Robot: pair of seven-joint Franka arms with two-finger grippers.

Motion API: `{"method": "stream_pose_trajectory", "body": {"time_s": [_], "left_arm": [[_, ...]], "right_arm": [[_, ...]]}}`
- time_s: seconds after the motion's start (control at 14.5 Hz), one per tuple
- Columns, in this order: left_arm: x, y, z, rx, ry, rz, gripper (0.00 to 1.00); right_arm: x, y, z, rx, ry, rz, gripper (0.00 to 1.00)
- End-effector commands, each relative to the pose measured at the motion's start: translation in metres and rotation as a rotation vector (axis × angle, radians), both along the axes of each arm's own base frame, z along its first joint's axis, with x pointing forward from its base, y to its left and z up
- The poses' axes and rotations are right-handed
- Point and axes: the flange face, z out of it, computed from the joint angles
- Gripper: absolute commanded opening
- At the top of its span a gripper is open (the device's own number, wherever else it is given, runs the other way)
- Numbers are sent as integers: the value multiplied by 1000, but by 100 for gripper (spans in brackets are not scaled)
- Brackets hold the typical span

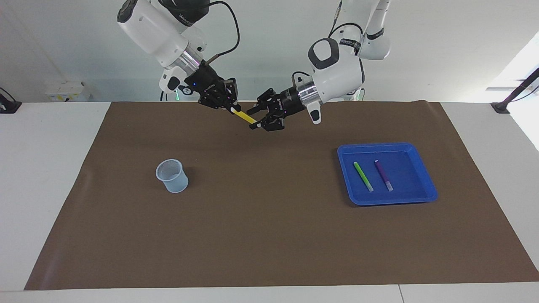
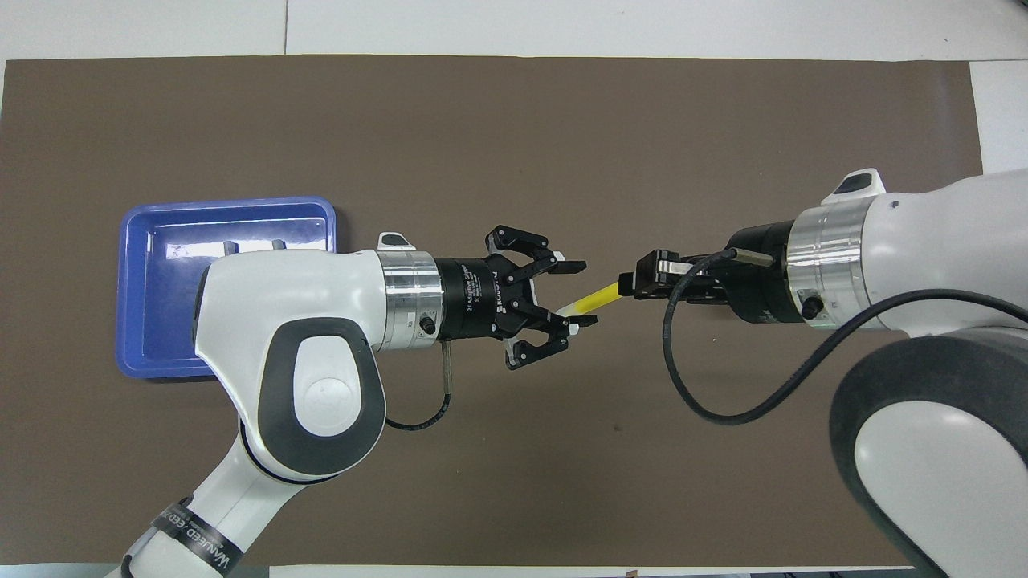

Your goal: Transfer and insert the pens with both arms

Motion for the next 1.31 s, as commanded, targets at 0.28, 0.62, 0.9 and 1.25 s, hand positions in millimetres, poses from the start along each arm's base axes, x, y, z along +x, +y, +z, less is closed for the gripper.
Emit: {"method": "stream_pose_trajectory", "body": {"time_s": [0.28, 0.62, 0.9, 1.25], "left_arm": [[17, 52, -9, 17, 21, 101, 100], [36, 91, -17, 188, -63, -13, 100], [52, 117, -19, 419, -219, -200, 100], [68, 174, -29, 548, -399, -418, 100]], "right_arm": [[-2, -52, 1, -197, -47, 231, 0], [20, -115, 5, -462, -127, 423, 0], [28, -160, -16, -562, -150, 482, 0], [46, -168, -71, -558, -128, 490, 0]]}}
